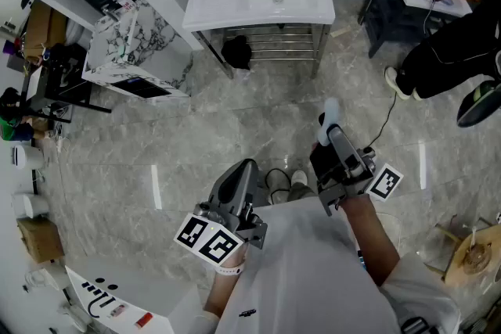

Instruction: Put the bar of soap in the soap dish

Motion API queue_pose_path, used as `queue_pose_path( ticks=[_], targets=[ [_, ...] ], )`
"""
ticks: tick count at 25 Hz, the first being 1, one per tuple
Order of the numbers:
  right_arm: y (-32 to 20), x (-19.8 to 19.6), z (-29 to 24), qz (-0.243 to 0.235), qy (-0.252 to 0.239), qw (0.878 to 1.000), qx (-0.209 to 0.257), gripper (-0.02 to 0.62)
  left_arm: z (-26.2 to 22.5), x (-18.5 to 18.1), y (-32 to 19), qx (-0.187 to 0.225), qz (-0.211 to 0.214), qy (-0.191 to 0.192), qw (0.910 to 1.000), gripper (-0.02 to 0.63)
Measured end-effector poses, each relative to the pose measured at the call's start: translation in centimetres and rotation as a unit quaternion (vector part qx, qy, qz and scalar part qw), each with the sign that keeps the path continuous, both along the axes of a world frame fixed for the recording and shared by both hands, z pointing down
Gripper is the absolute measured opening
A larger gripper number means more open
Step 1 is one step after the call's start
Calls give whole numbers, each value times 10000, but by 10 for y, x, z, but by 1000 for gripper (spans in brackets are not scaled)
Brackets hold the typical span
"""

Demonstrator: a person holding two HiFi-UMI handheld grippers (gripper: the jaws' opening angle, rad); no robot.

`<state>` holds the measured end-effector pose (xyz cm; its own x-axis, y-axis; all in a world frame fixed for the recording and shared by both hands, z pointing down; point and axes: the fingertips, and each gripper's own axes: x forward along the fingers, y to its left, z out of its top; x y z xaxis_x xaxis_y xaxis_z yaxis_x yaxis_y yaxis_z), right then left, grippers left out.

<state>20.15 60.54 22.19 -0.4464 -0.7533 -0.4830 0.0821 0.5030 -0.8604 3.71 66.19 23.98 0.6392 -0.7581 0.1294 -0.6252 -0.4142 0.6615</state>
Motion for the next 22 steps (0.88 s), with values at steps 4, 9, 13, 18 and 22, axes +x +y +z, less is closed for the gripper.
queue_pose_path(
  ticks=[4, 9, 13, 18, 22],
  targets=[
    [3, -6, 10, 27, -5, 10000, -57, 281, 13, 2, 0, -78, 65, 0, 9999, 5],
    [5, -19, 9, -28, 241, 9997, -30, 280, 18, -5, -4, -148, 141, 77, 9998, 5],
    [1, -35, 7, -46, 334, 9994, 53, 280, 22, -18, -11, -165, 231, 103, 9995, 5],
    [-6, -67, 4, -16, 237, 9997, 27, 281, 24, -57, -22, -179, 205, 185, 9995, 5],
    [-15, -99, 0, -56, 192, 9998, -49, 279, 17, -96, -31, -104, 139, 272, 9995, 5]
  ],
)
